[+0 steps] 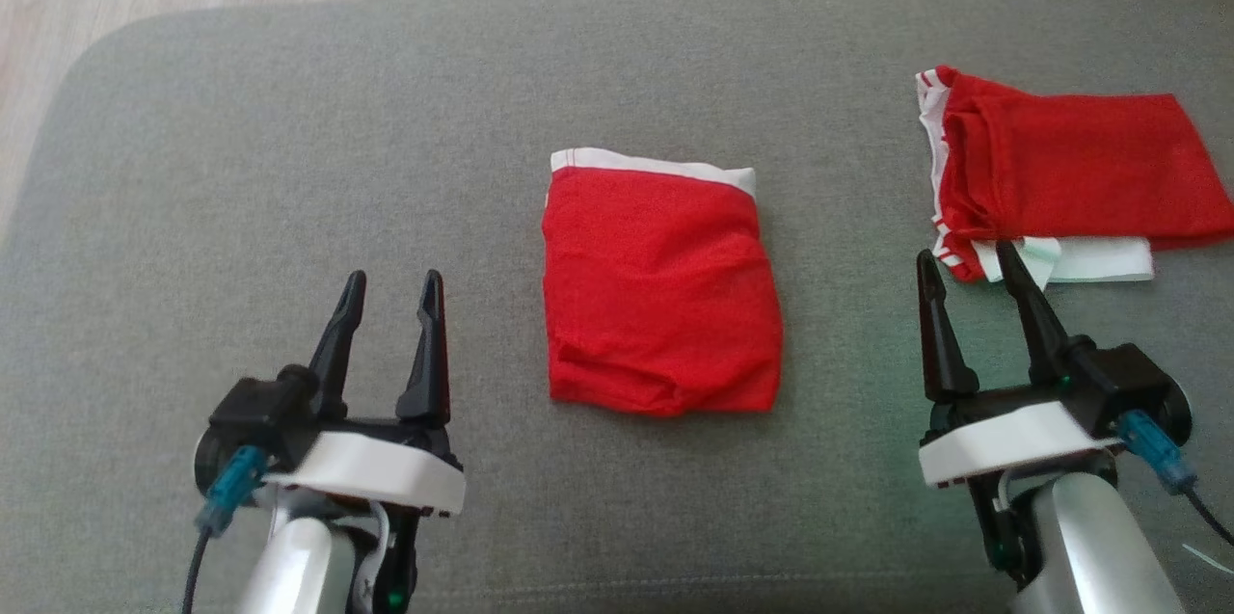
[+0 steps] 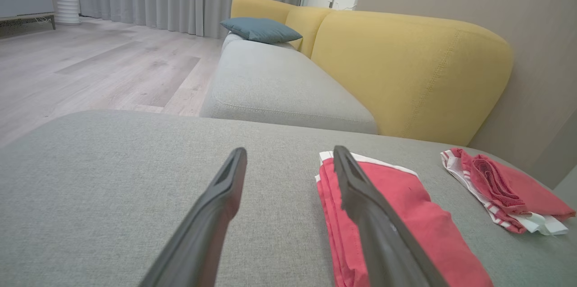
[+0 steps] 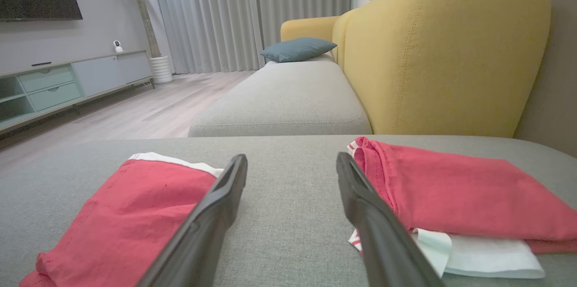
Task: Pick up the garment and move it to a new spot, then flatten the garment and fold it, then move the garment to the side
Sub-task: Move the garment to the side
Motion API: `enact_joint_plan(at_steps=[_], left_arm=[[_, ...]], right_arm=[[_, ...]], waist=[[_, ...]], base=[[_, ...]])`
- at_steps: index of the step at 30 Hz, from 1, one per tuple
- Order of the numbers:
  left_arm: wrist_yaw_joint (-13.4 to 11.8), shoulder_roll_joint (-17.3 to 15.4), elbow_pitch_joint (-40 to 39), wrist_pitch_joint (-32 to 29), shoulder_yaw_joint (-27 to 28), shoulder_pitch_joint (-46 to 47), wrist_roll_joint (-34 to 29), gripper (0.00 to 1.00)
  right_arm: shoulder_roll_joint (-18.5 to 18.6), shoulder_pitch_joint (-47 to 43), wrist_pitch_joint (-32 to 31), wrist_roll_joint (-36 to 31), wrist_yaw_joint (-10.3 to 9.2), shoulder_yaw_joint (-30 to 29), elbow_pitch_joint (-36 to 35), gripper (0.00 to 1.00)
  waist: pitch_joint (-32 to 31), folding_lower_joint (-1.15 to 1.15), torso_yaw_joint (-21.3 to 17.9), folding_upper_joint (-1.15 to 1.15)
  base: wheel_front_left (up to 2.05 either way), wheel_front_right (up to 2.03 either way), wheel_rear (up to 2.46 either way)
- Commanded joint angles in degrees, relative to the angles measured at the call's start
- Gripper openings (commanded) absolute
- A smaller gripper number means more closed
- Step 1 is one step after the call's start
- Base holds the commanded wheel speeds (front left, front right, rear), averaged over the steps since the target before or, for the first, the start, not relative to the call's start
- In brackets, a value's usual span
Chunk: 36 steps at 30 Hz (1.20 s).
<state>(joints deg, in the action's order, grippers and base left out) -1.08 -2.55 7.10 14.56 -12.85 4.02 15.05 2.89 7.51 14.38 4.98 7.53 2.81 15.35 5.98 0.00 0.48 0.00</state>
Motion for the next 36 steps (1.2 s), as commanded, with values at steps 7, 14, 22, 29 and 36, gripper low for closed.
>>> enact_joint_plan(at_steps=[7, 14, 22, 29, 36], left_arm=[[0.2, -0.3, -1.6, 0.4, 0.0, 3.4, -0.1, 1.0], [0.1, -0.3, -0.7, 0.4, -2.0, 5.2, 0.6, 1.0], [-0.4, -0.3, -0.4, 0.4, -3.3, 6.4, 1.0, 1.0], [-0.7, -0.3, -0.3, 0.4, -3.8, 7.0, 1.1, 1.0], [-0.8, -0.3, -0.1, 0.4, -3.2, 7.2, 0.7, 1.0]], right_arm=[[0.0, 4.4, -2.2, 2.2, -0.04, 4.0, 0.8, 1.0], [0.0, 8.6, -8.6, 6.7, -0.04, 8.6, 6.3, 1.0], [0.0, 11.8, -13.4, 9.4, -0.04, 10.4, 13.6, 1.0], [0.0, 14.4, -15.6, 9.8, -0.04, 12.2, 18.4, 0.44], [0.0, 16.9, -13.4, 3.8, -0.04, 11.2, 21.1, 0.0]], waist=[[3.2, 0.0, 2.1, 0.0], [6.2, 0.0, 5.6, 0.0], [8.4, 0.0, 9.0, 0.0], [9.6, 0.0, 10.1, 0.0], [9.2, 0.0, 8.8, 0.0]], base=[[0.0, 0.0, 0.0], [0.0, 0.0, 0.0], [0.0, 0.0, 0.0], [0.0, 0.0, 0.0], [0.0, 0.0, 0.0]])
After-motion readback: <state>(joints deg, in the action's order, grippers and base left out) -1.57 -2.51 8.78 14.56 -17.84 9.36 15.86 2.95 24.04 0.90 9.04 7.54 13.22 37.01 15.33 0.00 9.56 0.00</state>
